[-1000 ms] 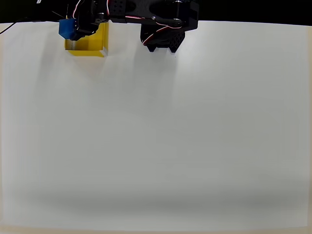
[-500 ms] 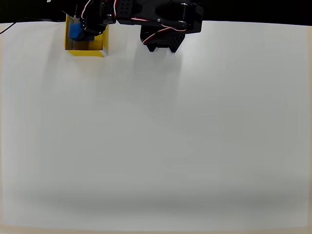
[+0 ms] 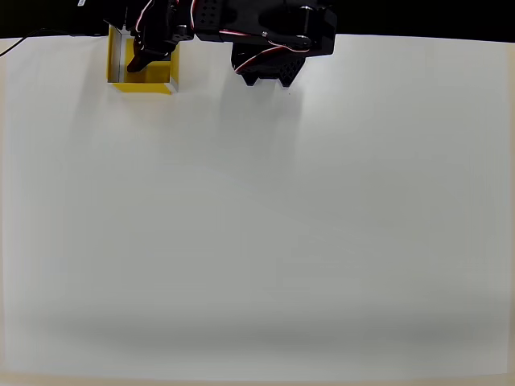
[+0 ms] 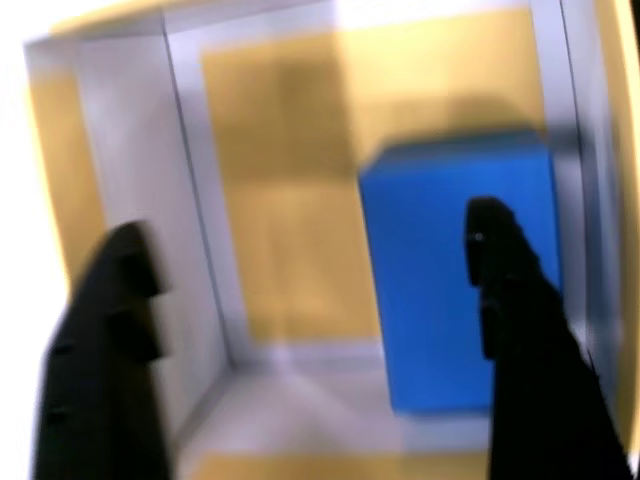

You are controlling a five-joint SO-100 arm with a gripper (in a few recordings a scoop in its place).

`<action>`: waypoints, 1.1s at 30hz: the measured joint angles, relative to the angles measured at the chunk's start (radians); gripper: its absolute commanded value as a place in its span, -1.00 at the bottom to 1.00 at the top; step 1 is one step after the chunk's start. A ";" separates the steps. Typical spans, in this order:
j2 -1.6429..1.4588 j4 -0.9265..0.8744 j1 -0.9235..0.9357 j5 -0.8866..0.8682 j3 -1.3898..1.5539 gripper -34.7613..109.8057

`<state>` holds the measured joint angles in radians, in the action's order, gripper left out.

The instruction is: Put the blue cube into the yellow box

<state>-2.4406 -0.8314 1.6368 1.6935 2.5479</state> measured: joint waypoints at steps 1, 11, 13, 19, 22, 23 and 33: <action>-0.011 -0.026 0.000 0.020 -0.006 -0.34; -0.080 -0.121 -0.057 0.072 -0.140 -0.49; -0.087 -0.141 -0.103 0.057 -0.160 -0.50; -0.163 -0.189 -0.345 0.008 -0.175 -0.52; -0.213 -0.235 -0.479 -0.017 -0.179 -0.52; -0.230 -0.253 -0.549 -0.028 -0.181 -0.52; -0.371 -0.245 -1.164 -0.031 -0.118 -0.52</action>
<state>-2.8118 -1.0769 0.4725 1.6628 2.4298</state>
